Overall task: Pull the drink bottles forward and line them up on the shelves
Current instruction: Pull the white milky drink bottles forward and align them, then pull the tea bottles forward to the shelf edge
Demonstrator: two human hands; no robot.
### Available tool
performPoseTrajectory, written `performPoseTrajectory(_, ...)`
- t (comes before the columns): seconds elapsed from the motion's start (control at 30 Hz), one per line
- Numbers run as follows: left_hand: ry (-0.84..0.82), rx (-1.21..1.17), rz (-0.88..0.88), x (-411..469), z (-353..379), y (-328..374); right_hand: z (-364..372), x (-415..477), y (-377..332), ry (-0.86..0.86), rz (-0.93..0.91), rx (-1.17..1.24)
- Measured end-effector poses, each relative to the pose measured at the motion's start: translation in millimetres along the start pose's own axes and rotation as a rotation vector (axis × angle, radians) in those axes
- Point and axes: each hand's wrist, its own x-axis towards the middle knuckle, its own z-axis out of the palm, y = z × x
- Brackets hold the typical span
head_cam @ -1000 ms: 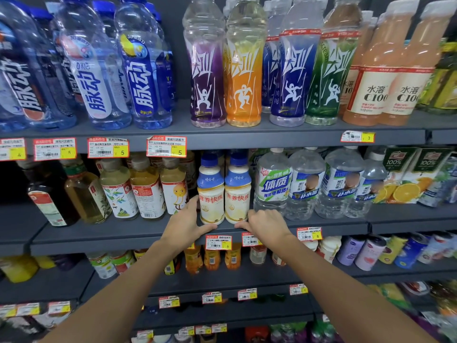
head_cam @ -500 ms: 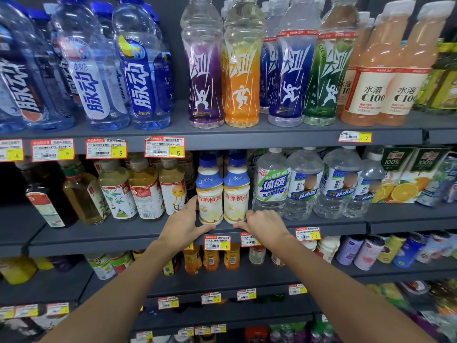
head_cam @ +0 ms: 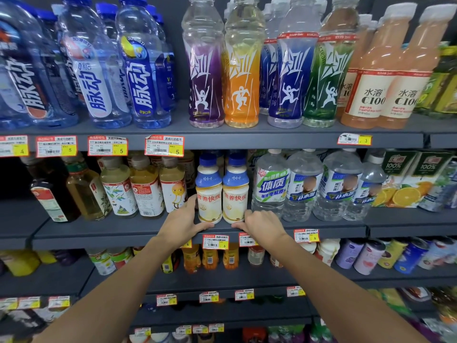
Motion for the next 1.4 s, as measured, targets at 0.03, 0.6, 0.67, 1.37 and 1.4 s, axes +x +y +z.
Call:
performPoseTrajectory(0.03, 0.002, 0.009, -0.005, -0.4, -0.3, 0.8, -0.9, 1.0, 0.1, -0.009, 0.014, 0.019)
performPoseTrajectory(0.6, 0.447, 0.101, -0.092, -40.8, -41.4, -27.6, -41.0, 14.5, -72.8, 0.162, -0.029, 0.224)
performPoseTrajectory(0.67, 0.477, 0.081, -0.169, -46.0, -46.2, -41.8, -43.8, 23.3, -93.6, 0.181, 0.005, 0.252)
performPoseTrajectory(1.37, 0.435, 0.058, -0.559, -35.1, -35.7, -64.2, -58.6, 85.1, -190.8, 0.095, 0.619, 0.651)
performPoseTrajectory(1.4, 0.441, 0.051, -0.567, -34.2, -34.7, -62.6, -58.1, 85.3, -192.0, 0.099, 0.605, 0.641)
